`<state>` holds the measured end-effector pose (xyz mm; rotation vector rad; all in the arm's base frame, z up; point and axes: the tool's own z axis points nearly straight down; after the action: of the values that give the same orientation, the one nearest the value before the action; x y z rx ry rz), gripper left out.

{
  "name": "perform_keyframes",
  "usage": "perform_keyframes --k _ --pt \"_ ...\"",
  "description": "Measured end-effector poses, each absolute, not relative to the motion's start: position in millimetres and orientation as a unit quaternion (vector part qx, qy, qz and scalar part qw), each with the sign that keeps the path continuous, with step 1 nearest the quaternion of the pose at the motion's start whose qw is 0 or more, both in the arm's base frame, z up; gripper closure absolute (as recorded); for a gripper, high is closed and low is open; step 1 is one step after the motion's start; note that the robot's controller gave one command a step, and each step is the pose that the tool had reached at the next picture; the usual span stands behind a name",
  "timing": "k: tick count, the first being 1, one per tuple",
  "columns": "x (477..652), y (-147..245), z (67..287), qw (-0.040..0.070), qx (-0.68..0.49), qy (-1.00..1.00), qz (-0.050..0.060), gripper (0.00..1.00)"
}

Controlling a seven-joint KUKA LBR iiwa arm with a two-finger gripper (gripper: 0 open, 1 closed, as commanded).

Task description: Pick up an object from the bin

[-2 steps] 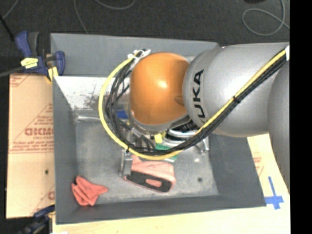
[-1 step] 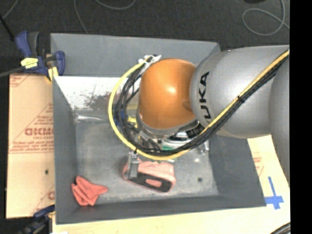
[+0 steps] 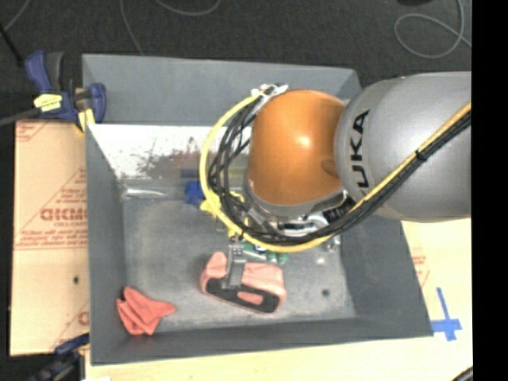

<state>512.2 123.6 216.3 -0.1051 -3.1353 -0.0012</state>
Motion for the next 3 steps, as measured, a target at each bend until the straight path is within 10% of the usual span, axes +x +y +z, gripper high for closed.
perform_keyframes --k 2,3 --pt "496.7 69.3 141.1 0.0 -0.056 -0.998 -0.002 0.0" --pt "492.7 75.8 106.1 -0.006 0.015 -1.0 -0.003 1.0"
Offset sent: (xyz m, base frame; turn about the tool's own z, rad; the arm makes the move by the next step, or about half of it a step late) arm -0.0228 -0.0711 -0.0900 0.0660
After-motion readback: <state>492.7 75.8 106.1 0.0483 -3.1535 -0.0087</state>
